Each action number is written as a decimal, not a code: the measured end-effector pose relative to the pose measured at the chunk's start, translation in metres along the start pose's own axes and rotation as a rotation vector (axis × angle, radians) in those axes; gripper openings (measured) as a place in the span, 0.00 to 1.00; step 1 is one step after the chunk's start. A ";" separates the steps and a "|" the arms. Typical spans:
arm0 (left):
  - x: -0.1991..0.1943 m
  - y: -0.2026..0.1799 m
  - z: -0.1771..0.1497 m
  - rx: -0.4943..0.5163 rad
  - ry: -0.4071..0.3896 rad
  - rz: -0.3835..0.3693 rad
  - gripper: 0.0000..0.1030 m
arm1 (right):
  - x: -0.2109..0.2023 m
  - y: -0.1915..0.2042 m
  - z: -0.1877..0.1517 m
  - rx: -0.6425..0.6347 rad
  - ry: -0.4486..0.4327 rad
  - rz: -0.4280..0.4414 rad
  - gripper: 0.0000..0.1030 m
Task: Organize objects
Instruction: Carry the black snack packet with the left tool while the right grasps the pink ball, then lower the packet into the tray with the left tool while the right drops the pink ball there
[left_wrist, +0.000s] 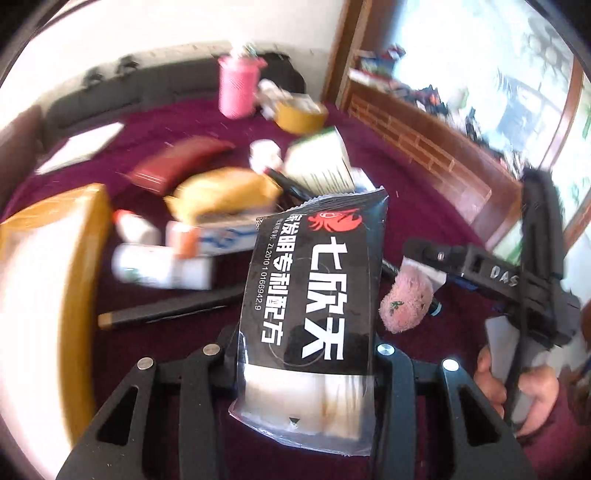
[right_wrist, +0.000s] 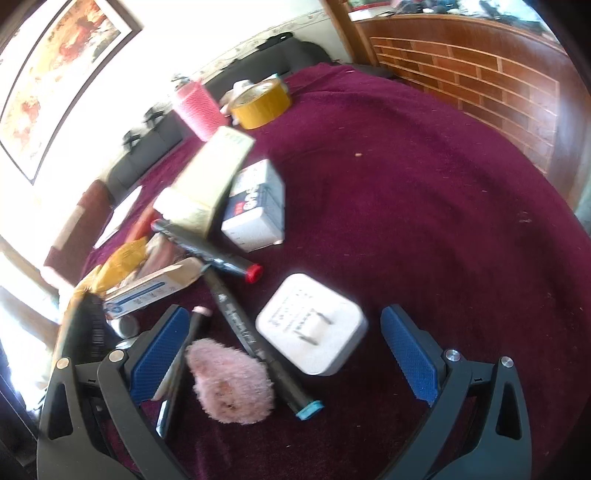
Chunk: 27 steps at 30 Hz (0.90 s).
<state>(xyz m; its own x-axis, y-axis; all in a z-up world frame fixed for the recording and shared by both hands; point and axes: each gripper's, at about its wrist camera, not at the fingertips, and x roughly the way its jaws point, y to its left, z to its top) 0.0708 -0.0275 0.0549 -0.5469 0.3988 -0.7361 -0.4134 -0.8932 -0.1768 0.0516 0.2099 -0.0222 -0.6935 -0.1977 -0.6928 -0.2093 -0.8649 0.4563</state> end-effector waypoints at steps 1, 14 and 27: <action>-0.015 0.006 -0.001 -0.001 -0.030 0.017 0.35 | -0.005 0.003 0.000 -0.029 0.001 -0.008 0.98; -0.074 0.071 -0.024 -0.097 -0.121 0.134 0.35 | 0.014 0.081 -0.035 -0.447 0.119 -0.235 0.44; -0.125 0.144 0.005 -0.206 -0.179 0.184 0.36 | -0.050 0.153 -0.013 -0.401 0.075 0.022 0.23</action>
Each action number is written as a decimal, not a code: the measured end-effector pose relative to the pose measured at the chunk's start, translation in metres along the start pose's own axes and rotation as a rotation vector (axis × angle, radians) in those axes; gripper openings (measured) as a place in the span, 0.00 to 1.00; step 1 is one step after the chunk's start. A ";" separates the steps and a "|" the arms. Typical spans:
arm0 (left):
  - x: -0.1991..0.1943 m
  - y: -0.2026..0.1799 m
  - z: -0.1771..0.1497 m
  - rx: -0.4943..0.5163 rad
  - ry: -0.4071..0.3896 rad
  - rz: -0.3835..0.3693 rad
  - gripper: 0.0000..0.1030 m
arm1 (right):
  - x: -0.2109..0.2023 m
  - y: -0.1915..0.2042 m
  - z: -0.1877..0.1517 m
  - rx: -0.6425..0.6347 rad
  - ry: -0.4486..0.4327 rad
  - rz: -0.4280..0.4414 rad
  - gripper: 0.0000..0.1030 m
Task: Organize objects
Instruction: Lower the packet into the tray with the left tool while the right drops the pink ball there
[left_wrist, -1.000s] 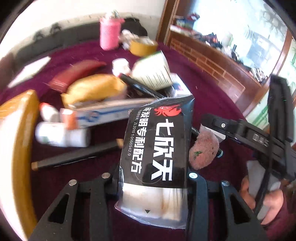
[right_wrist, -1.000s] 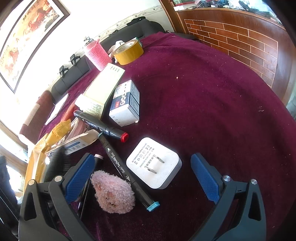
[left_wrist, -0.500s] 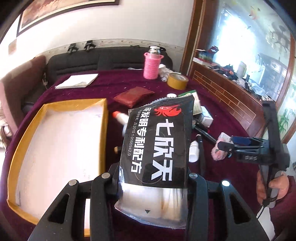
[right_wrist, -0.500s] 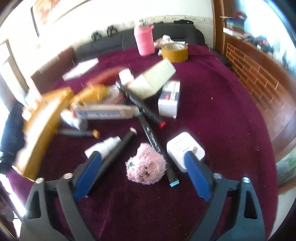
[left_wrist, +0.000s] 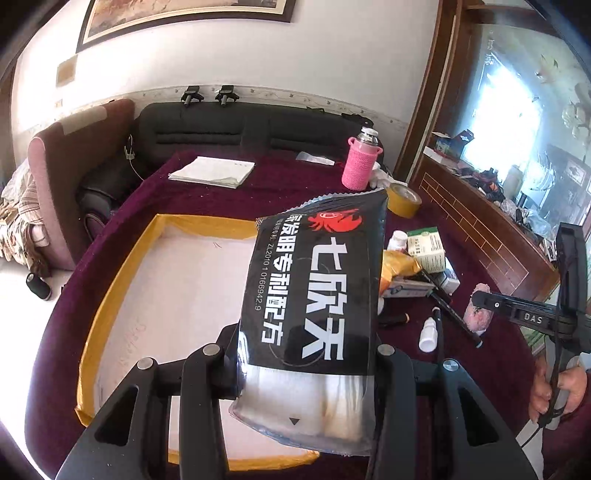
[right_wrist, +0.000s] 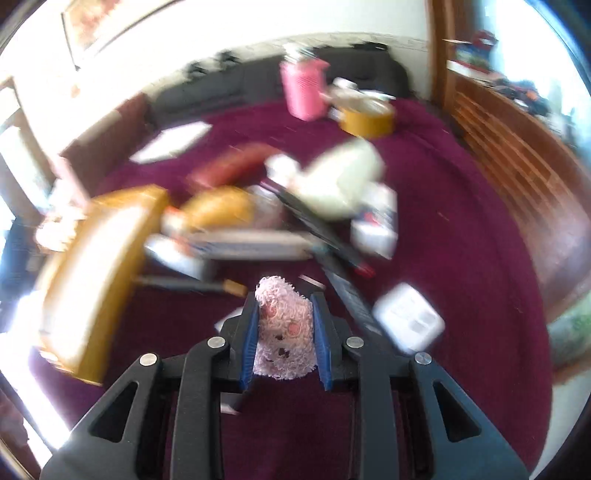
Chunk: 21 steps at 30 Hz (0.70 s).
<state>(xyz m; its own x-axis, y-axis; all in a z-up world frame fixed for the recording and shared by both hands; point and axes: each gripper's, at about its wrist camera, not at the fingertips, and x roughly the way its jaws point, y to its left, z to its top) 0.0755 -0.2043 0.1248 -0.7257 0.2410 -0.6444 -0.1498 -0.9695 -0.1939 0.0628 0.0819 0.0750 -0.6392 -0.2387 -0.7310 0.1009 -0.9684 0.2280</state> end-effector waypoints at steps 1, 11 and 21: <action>0.002 0.007 0.008 -0.008 0.008 -0.001 0.36 | 0.000 0.011 0.009 -0.010 0.003 0.045 0.23; 0.122 0.076 0.045 -0.195 0.230 -0.016 0.35 | 0.124 0.151 0.095 -0.072 0.204 0.291 0.24; 0.182 0.102 0.030 -0.260 0.277 -0.007 0.40 | 0.216 0.174 0.086 -0.113 0.283 0.113 0.29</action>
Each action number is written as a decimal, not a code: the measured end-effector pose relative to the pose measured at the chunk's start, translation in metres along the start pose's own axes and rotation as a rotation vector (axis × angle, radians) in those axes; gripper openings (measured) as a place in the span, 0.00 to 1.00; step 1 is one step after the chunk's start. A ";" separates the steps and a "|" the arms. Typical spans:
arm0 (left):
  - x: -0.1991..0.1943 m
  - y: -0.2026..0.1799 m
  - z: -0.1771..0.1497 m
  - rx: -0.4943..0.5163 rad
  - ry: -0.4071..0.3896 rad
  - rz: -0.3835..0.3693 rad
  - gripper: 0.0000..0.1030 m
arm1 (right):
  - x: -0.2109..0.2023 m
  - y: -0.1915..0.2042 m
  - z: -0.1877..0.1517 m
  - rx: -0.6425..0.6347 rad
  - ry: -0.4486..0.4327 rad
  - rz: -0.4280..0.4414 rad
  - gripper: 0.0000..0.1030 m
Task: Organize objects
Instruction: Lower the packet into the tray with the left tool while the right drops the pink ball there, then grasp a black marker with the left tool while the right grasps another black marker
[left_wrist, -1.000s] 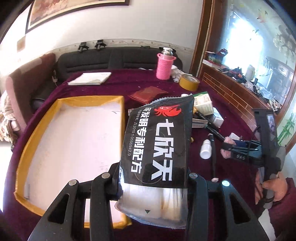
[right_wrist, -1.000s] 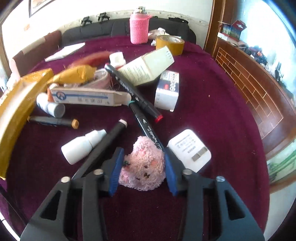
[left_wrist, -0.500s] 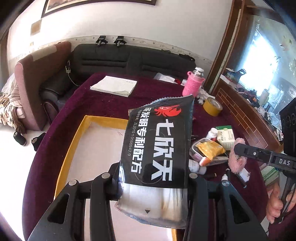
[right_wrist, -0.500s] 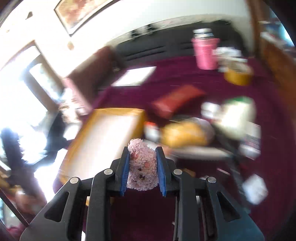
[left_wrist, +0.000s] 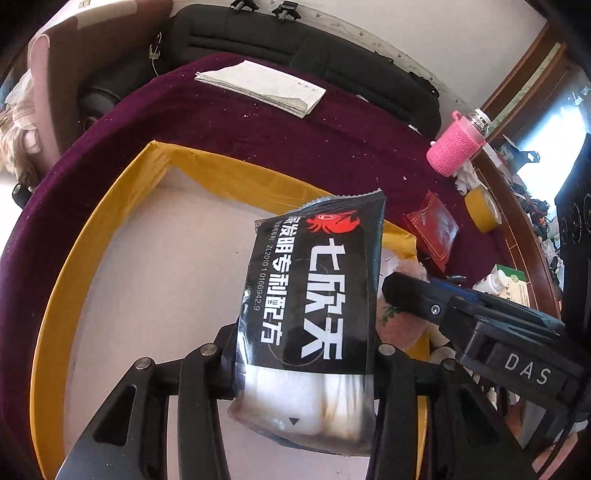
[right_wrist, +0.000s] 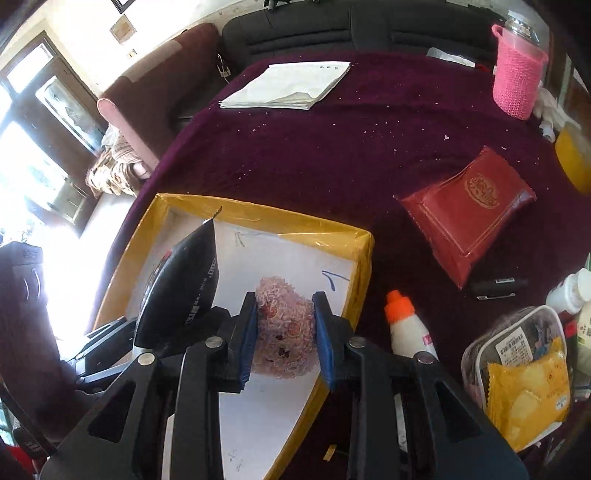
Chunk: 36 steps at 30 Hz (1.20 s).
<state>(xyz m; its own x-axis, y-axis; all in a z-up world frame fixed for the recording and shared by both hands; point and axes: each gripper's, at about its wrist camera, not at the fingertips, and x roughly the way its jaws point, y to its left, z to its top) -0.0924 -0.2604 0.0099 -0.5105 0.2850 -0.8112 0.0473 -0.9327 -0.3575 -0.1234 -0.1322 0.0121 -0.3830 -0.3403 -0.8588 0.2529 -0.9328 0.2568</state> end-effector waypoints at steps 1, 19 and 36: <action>0.001 0.000 -0.001 -0.006 0.000 -0.003 0.44 | 0.002 0.001 0.001 -0.003 -0.005 -0.009 0.30; -0.122 -0.090 -0.040 0.139 -0.191 -0.200 0.75 | -0.230 -0.057 -0.027 -0.122 -0.375 -0.182 0.34; 0.028 -0.201 -0.130 0.554 0.161 0.073 0.75 | -0.343 -0.153 -0.085 -0.060 -0.494 -0.308 0.95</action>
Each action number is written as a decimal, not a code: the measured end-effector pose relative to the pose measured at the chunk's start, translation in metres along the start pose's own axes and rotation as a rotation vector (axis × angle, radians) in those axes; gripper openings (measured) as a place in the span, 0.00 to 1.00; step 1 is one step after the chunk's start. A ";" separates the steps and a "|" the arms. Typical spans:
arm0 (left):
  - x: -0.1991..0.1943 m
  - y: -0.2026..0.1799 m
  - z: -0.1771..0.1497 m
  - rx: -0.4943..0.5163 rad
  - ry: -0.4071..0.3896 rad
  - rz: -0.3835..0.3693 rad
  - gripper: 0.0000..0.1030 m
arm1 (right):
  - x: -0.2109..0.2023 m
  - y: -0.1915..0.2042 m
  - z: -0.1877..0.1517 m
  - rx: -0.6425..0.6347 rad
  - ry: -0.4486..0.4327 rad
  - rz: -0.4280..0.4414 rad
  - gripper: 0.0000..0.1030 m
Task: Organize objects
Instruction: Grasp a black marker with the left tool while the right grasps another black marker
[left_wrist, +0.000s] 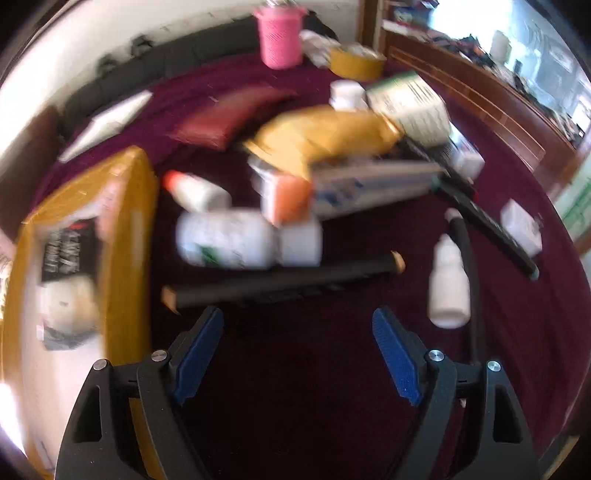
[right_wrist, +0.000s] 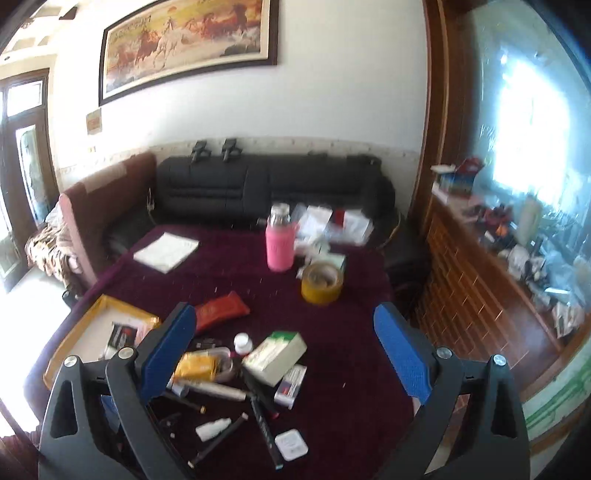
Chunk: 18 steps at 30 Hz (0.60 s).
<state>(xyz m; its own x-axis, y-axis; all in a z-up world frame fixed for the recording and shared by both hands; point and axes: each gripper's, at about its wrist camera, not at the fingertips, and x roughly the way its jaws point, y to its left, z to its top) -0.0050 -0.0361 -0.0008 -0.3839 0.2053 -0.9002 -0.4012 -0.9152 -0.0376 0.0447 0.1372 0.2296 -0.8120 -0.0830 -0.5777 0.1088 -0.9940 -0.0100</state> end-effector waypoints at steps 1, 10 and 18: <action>-0.003 -0.005 -0.003 0.018 -0.022 0.011 0.72 | 0.008 0.003 -0.018 0.002 0.021 0.026 0.95; -0.052 -0.031 -0.023 0.195 -0.126 -0.036 0.43 | 0.044 -0.009 -0.111 0.145 0.181 0.209 0.95; -0.012 0.015 0.012 0.181 -0.080 -0.024 0.55 | 0.062 -0.016 -0.148 0.274 0.246 0.275 0.95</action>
<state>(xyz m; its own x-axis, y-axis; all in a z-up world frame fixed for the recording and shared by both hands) -0.0168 -0.0483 0.0147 -0.4343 0.2601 -0.8624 -0.5513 -0.8339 0.0261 0.0776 0.1584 0.0736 -0.6101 -0.3604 -0.7056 0.1188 -0.9221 0.3683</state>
